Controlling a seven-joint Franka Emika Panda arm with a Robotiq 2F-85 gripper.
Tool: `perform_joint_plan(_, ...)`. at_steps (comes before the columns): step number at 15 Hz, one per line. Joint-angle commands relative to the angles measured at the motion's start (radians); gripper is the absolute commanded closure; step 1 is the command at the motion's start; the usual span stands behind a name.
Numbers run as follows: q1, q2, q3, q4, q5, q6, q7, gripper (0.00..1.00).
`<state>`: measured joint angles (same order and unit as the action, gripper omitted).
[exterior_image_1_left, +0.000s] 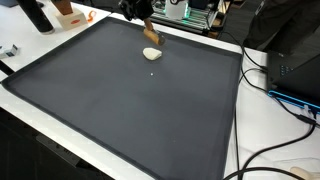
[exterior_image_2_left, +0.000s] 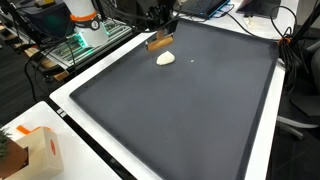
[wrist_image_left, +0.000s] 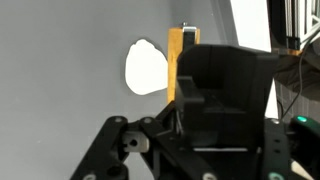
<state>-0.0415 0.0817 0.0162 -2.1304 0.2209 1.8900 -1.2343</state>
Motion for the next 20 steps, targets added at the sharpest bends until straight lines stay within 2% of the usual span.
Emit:
perform_joint_plan(1,-0.013,-0.04,-0.023,0.029,0.077,-0.074,0.136,0.81)
perform_joint_plan(7,-0.02,-0.061,-0.049,0.052,0.155,-0.069,0.378,0.81)
perform_joint_plan(8,-0.013,-0.039,-0.043,0.055,0.118,-0.053,0.321,0.56)
perform_joint_plan(12,-0.014,-0.041,-0.047,0.06,0.131,-0.053,0.364,0.56)
perform_joint_plan(13,-0.012,-0.032,-0.046,0.064,0.115,-0.046,0.39,0.81)
perform_joint_plan(15,-0.018,-0.002,-0.054,0.073,0.127,-0.025,0.493,0.81)
perform_joint_plan(20,-0.013,0.013,-0.052,0.036,0.102,0.112,0.756,0.81)
